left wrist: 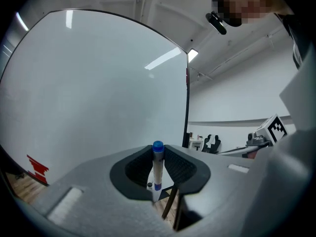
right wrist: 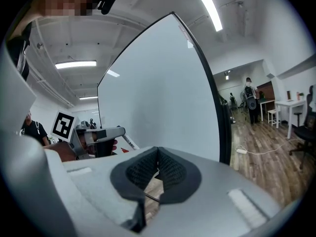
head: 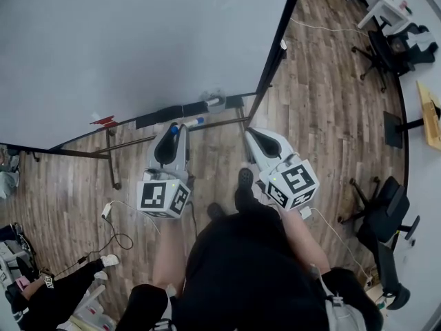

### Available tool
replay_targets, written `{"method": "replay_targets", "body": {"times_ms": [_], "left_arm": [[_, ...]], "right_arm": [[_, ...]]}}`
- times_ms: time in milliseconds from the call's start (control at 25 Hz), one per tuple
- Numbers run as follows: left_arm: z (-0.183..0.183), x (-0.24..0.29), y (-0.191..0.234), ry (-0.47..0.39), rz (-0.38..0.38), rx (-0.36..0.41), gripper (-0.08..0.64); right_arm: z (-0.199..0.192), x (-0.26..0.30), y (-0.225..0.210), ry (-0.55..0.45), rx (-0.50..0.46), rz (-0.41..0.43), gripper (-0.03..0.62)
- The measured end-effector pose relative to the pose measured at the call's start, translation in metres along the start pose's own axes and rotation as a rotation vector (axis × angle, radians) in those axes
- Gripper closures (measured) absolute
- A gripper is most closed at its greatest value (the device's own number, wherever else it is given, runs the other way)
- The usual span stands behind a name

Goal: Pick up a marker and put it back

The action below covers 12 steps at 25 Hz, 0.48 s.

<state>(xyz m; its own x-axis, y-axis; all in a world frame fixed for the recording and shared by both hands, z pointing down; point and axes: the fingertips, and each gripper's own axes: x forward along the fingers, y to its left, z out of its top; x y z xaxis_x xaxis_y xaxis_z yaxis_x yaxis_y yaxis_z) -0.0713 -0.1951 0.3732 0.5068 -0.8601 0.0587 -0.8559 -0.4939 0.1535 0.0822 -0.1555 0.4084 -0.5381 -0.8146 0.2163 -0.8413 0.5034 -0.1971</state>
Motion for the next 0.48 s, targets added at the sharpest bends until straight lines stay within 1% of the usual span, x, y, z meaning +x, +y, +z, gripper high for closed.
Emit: {"method": "replay_targets", "body": {"times_ms": [280, 400, 480], "left_arm": [[-0.008, 0.057, -0.006, 0.017, 0.045, 0.049, 0.479], [-0.015, 0.074, -0.009, 0.042, 0.067, 0.078, 0.479], [-0.02, 0.085, -0.01, 0.053, 0.08, 0.083, 0.479]], "right_arm": [[0.006, 0.01, -0.055, 0.01, 0.016, 0.028, 0.589], [0.007, 0.014, -0.07, 0.019, 0.021, 0.049, 0.589], [0.007, 0.016, -0.077, 0.024, 0.021, 0.066, 0.589]]}}
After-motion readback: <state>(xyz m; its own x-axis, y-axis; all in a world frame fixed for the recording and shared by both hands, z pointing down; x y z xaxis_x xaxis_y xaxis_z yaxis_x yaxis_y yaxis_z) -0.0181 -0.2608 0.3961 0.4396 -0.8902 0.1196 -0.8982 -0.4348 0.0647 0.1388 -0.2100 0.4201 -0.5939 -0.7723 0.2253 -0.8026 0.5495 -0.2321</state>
